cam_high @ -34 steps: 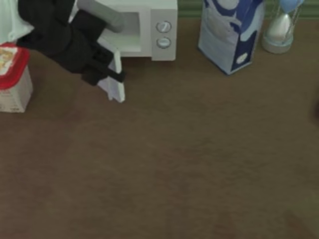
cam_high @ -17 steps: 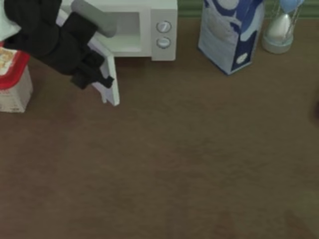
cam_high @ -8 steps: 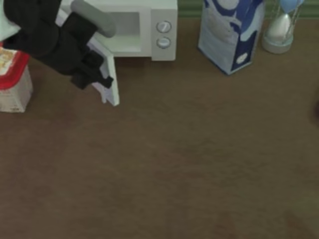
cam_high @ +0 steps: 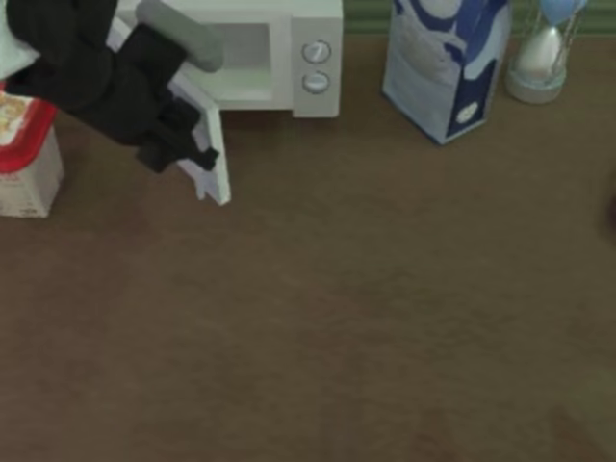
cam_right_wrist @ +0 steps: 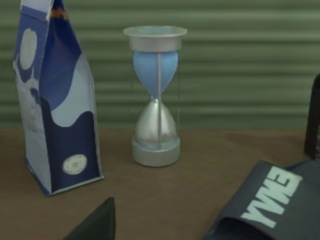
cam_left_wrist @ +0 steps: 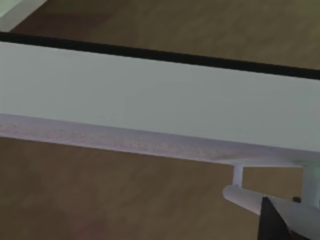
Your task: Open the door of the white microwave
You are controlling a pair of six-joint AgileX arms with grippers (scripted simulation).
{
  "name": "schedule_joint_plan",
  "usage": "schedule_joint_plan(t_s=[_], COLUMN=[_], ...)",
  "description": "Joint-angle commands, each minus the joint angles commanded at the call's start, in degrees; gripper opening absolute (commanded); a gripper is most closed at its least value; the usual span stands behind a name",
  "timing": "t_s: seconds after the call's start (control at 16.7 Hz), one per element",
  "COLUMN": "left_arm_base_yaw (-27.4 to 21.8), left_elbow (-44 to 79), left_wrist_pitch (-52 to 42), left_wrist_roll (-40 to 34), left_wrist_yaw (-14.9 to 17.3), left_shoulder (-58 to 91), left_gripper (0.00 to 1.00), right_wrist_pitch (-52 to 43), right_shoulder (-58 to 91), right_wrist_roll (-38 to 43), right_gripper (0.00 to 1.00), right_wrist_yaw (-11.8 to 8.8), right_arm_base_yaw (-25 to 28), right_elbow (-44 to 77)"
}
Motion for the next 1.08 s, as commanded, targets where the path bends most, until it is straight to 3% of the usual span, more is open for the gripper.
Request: schedule_joint_plan(t_s=[0.48, 1.08], left_arm_base_yaw=[2.88, 2.94], left_elbow=[-0.53, -0.54], left_wrist_pitch=[-1.70, -1.73], left_wrist_roll=[6.80, 6.98], left_wrist_yaw=[2.84, 2.91], left_shoulder=[-0.95, -0.98], left_gripper=[0.00, 0.00], right_wrist_pitch=[0.00, 0.00], right_shoulder=[0.00, 0.00], right_wrist_roll=[0.00, 0.00], right_gripper=[1.00, 1.00], right_wrist_yaw=[0.00, 0.00], right_arm_base_yaw=[0.00, 0.00], right_elbow=[0.00, 0.00])
